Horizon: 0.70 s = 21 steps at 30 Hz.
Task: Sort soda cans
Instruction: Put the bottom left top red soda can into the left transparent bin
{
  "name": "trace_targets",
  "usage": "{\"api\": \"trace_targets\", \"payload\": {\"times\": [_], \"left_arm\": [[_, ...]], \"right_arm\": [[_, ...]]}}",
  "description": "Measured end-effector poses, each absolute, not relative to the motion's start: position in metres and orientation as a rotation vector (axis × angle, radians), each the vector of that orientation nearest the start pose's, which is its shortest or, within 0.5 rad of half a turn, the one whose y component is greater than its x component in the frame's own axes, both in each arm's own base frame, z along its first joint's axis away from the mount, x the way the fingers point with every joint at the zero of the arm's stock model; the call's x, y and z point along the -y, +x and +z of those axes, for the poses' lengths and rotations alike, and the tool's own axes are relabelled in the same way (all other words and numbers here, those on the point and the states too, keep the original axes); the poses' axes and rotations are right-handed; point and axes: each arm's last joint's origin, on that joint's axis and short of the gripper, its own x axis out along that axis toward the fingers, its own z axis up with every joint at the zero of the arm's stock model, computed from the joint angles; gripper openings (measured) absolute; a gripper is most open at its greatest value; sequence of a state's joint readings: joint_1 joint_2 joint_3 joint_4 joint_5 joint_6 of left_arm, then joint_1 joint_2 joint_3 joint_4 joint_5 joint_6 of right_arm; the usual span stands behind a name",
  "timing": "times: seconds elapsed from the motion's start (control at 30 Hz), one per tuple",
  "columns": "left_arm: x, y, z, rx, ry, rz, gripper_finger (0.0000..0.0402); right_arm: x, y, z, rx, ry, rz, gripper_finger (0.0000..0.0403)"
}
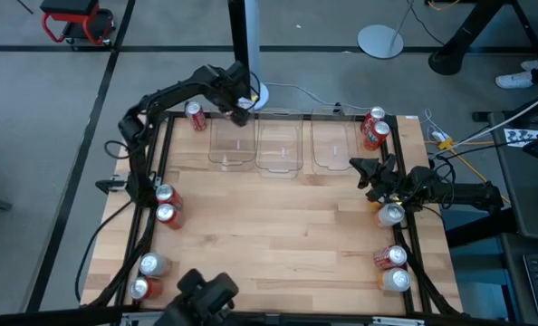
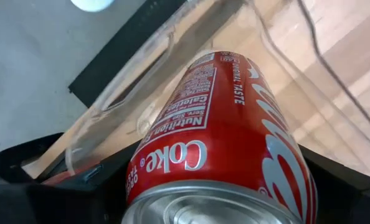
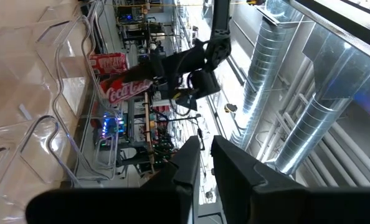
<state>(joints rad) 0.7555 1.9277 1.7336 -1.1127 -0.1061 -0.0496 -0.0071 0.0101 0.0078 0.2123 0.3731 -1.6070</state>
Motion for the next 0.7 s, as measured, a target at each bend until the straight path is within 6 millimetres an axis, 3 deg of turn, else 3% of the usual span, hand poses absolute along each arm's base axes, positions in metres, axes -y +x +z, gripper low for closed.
{"api": "trace_targets", "payload": {"times": [0.3, 0.7], "left_arm": [[-0.277, 0.291, 0.244, -1.302, -0.486, 0.755, 0.0309], [-0.28, 0.294, 0.237, -1.284, -0.489, 0.748, 0.0334]], "right_arm": [[0.011, 0.094, 0.185, -0.146, -1.542, -0.454, 0.0046], [0.011, 0.094, 0.184, -0.152, -1.544, -0.447, 0.0046]]}}
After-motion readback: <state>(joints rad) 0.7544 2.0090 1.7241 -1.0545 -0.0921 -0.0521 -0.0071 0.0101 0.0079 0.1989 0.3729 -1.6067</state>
